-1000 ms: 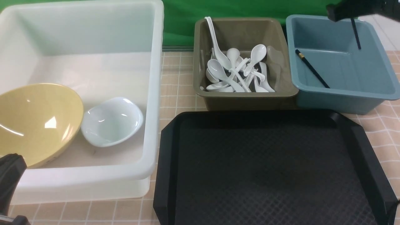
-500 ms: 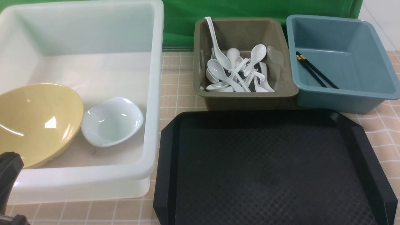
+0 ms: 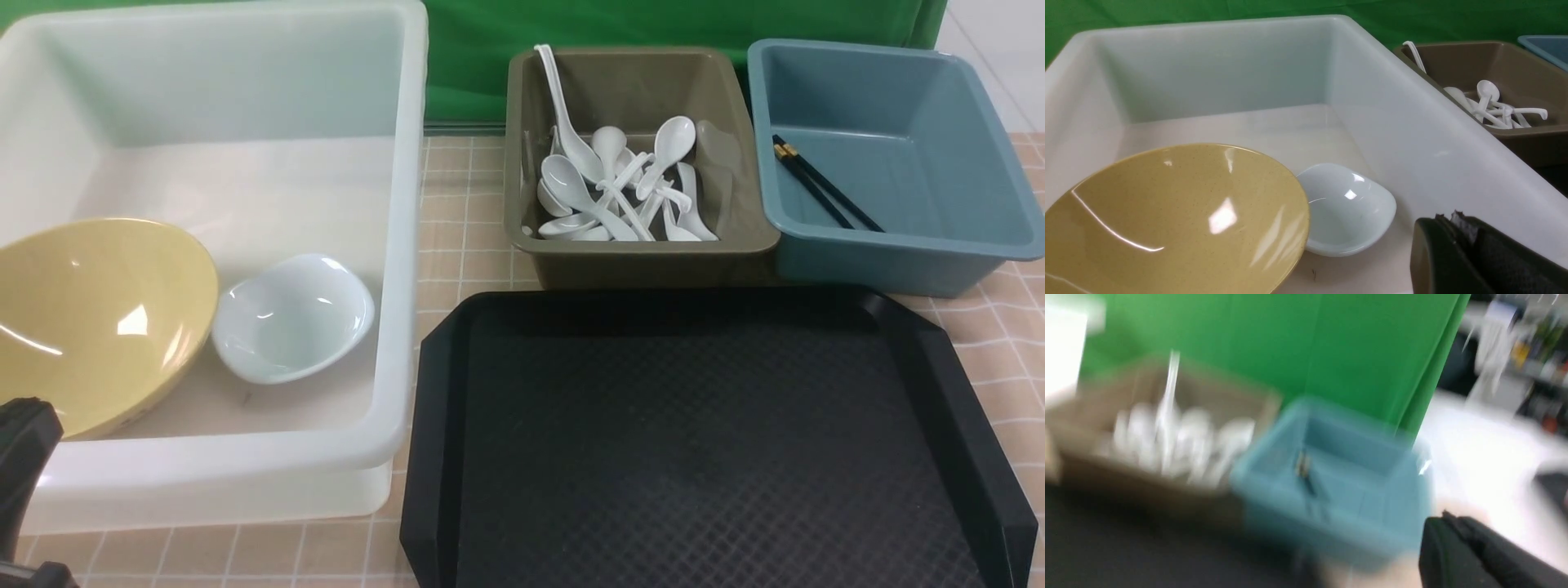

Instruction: On brown table put chopsticks spoon bowls plates into blue grey white boxes.

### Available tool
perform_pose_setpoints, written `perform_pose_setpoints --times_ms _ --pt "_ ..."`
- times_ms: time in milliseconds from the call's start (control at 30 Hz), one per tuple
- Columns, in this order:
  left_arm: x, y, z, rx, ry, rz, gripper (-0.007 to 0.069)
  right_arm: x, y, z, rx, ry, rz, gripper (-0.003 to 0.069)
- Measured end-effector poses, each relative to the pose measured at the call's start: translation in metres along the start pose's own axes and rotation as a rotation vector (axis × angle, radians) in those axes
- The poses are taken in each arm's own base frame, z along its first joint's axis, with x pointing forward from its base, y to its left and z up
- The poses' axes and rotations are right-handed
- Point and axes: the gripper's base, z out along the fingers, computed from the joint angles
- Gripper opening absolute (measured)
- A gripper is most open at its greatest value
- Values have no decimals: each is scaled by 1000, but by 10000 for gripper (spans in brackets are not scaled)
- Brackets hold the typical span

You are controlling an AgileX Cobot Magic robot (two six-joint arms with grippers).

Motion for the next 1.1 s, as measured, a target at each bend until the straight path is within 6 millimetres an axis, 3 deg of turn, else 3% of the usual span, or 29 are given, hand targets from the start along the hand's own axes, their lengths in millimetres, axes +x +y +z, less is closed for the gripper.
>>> perform_pose_setpoints --times_ms 133,267,433,567,833,1100 --pt "0 0 0 0 1 0 1 55 16 0 -42 157 -2 37" --pt "0 0 0 -1 3 0 1 89 24 -4 -73 310 -19 38" --pt "1 0 0 -2 7 0 1 93 24 -9 -89 343 -125 41" --pt "1 0 0 -1 6 0 1 90 22 -17 -47 262 -143 43" --pt "1 0 0 -2 10 0 1 70 14 -28 100 -28 108 48" --pt "1 0 0 -2 11 0 1 75 15 -28 115 14 291 53"
